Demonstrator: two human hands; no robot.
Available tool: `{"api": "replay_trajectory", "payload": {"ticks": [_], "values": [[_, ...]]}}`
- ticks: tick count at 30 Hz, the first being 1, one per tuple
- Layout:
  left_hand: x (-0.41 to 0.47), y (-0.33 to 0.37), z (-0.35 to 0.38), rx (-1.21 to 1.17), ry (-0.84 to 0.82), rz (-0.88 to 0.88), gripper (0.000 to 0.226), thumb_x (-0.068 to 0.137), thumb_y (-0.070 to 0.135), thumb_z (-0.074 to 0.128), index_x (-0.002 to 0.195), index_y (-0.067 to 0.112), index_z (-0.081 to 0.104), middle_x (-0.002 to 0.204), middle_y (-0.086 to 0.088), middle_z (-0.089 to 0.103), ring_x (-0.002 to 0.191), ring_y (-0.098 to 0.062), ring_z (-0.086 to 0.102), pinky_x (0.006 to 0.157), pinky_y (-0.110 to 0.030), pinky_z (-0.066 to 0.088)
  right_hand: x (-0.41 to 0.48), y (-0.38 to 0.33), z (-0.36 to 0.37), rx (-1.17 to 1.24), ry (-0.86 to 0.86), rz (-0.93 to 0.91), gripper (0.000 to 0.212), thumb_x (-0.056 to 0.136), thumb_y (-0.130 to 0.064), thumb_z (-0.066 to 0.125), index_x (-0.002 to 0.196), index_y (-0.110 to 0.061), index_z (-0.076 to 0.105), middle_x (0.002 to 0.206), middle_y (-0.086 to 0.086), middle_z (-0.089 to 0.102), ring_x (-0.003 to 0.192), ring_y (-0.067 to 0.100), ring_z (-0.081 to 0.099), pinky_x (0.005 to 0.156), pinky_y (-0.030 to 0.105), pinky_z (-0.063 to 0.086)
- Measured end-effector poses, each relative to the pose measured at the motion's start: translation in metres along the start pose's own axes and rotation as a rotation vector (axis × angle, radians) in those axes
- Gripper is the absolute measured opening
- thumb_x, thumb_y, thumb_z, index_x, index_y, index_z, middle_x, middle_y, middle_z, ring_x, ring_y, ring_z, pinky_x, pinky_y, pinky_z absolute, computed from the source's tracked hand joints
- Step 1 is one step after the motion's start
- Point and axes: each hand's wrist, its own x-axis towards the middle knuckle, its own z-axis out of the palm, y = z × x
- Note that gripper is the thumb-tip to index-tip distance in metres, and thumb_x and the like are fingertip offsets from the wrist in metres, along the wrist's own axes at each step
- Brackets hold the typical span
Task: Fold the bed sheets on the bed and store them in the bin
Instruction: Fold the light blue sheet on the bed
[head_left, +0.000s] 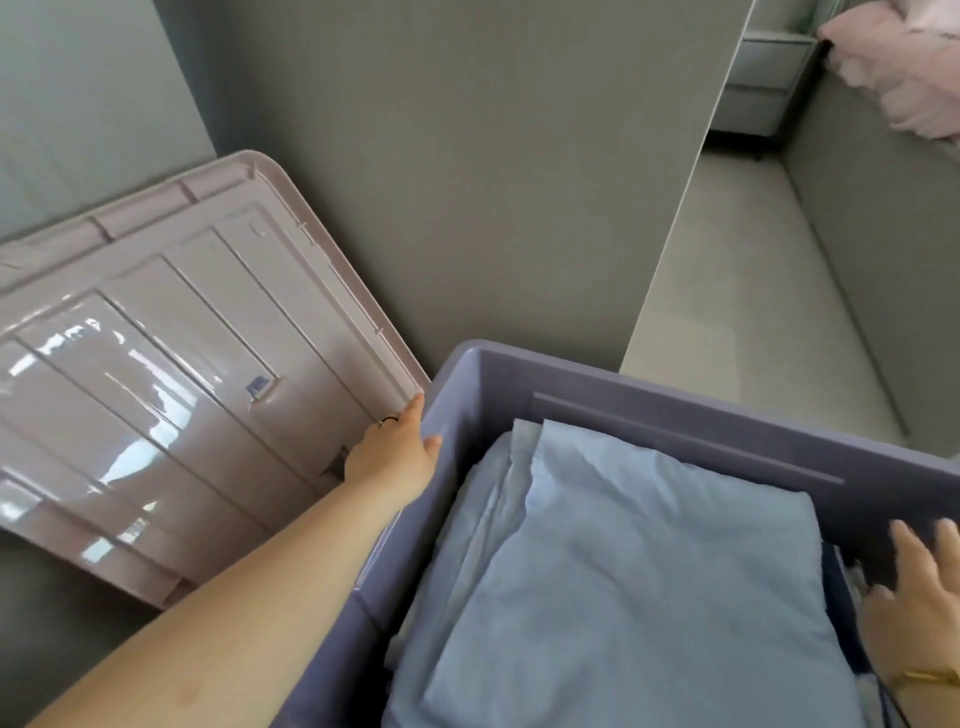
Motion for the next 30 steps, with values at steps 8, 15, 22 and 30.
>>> {"api": "replay_trajectory", "payload": {"ticks": [8,15,22,30], "values": [[-0.024,-0.112,-0.054,-0.418,0.753,-0.07,0.023,0.084,-0.003,0.055,0.103,0.001,0.067,0.116,-0.019,0.057,0.114,-0.04,0.044,0.098,-0.039,0.032,-0.164,-0.319,-0.127,0.659,-0.407,-0.557,0.058,0.096,-0.02,0.043,0.146,-0.015,0.015,0.155,-0.001,0.01,0.143,0.014,0.01,0.111,0.019,0.008],[-0.047,-0.154,-0.047,-0.486,1.055,-0.197,0.043,0.077,0.006,0.052,0.119,-0.001,0.055,0.141,-0.024,0.031,0.132,-0.041,0.019,0.11,-0.048,0.016,-0.234,-0.396,-0.115,0.488,-0.459,-0.662,0.07,0.097,-0.029,0.039,0.146,-0.013,-0.009,0.153,0.003,-0.021,0.14,0.029,-0.02,0.115,0.031,-0.007],[-0.071,-0.172,-0.05,-0.531,1.337,-0.107,0.043,0.075,0.009,0.046,0.117,0.001,0.046,0.125,-0.035,0.039,0.114,-0.037,0.034,0.1,-0.041,0.03,-0.237,-0.399,-0.12,0.459,-0.472,-0.634,0.066,0.098,-0.024,0.038,0.147,-0.013,-0.005,0.154,0.003,-0.019,0.14,0.028,-0.02,0.114,0.031,-0.005],[-0.067,-0.168,-0.051,-1.348,0.916,-0.653,0.047,0.088,0.002,0.053,0.133,0.006,0.04,0.125,-0.015,0.053,0.112,-0.029,0.052,0.086,-0.025,0.037,-0.236,-0.394,-0.126,0.467,-0.499,-0.644,0.067,0.097,-0.026,0.04,0.147,-0.014,-0.003,0.155,-0.001,-0.013,0.142,0.025,-0.015,0.114,0.031,-0.003]]}}
